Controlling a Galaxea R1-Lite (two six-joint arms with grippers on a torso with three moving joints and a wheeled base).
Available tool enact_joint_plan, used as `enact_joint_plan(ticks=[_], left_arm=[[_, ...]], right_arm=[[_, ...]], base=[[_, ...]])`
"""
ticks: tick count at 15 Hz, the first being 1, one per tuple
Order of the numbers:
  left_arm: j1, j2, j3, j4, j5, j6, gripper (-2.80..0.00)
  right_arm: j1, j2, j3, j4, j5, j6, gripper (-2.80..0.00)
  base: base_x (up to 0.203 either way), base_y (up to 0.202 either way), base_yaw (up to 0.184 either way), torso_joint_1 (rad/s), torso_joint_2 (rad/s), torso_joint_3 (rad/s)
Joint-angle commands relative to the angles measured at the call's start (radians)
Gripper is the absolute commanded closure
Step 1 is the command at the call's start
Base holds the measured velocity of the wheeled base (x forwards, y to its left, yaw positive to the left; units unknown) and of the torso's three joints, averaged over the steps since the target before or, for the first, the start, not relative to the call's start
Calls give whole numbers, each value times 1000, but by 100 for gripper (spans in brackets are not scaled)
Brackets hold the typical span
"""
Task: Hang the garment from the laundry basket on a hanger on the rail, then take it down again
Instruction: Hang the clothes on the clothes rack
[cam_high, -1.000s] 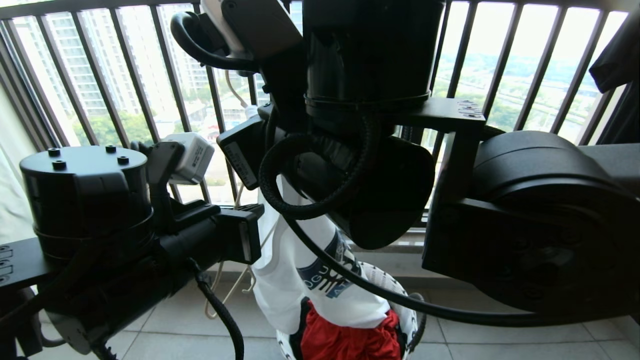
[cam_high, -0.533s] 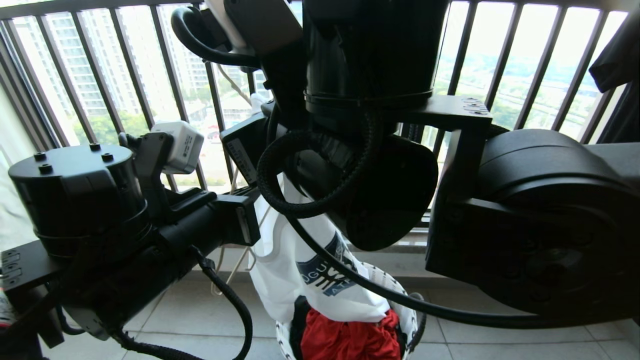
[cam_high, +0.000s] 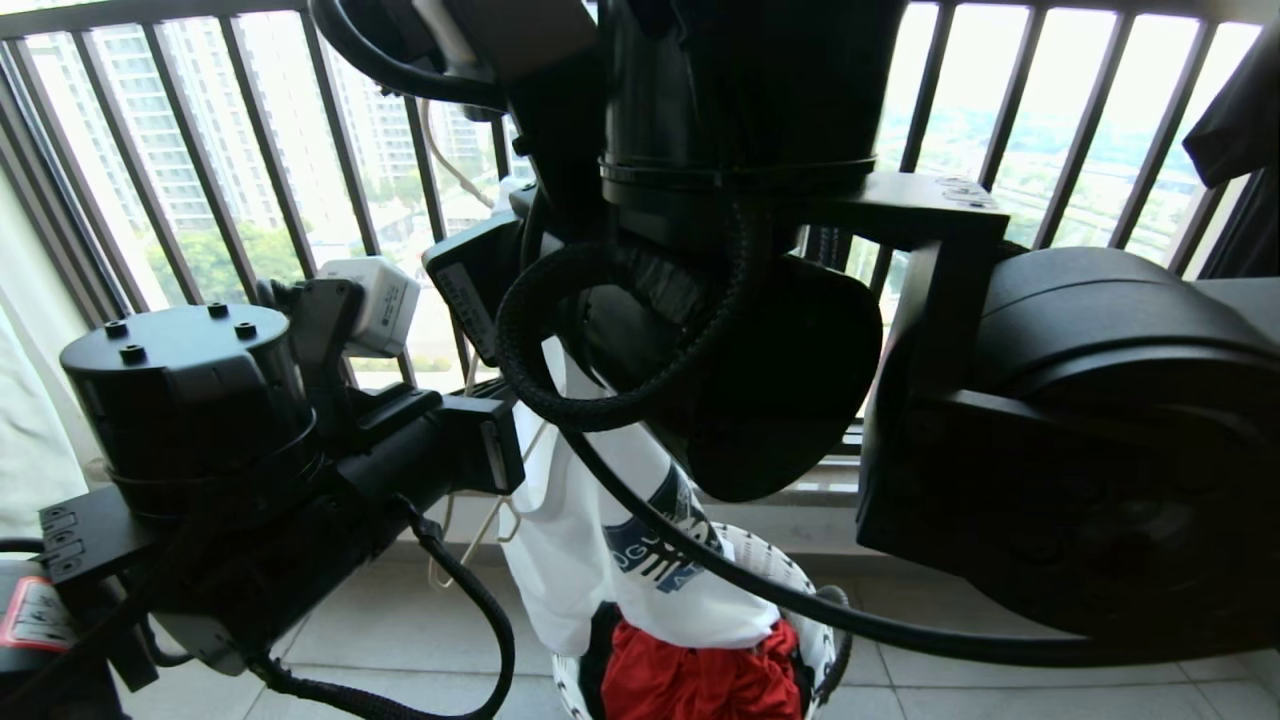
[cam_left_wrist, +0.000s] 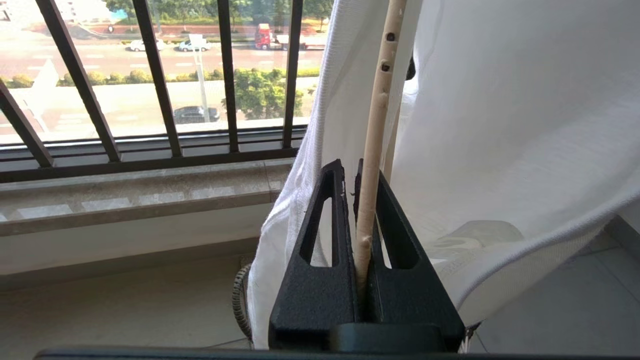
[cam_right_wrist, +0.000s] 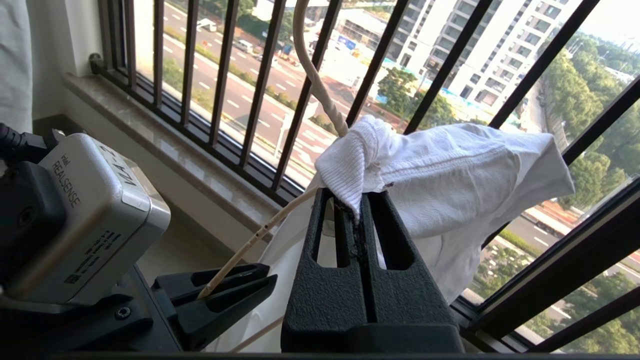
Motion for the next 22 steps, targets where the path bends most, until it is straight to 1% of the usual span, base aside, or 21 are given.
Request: enact_joint_plan(ticks=[1,8,9,10,13,17,19,22], left_arm=[[3,10,0,-4,2,-3,0],[4,-7,-2,-6,2,-7,0],[4,-10,-2,-6,2,-9,0],[4,-13,-1,-25,2,-15,0],[4,-9,21,-148,-1,-15,0],[18,-8,21,-156,-1,-18,0],[30,-10,21,-156,-4,-17,0],[38,-16,21,-156,-14,-16,0]], right_arm=[[18,4,5,-2,-3,-1,0],[25,19,7,0,-5,-3,0],[25,19,5,-2,-5,-3,-243],[25,19,5,0,-5,-3,-280],[25,20,5,-2,-5,-1,-280],[25,8,7,-2,-10,0,-280],[25,-17,23,-1,-33,-1,-280],[25,-92,105,3,-46,-2,-280]], base=[[0,0,0,0,0,0],[0,0,0,0,0,0],[0,0,0,0,0,0],[0,0,0,0,0,0],[0,0,0,0,0,0],[0,0,0,0,0,0],[0,0,0,0,0,0],[0,0,0,0,0,0]])
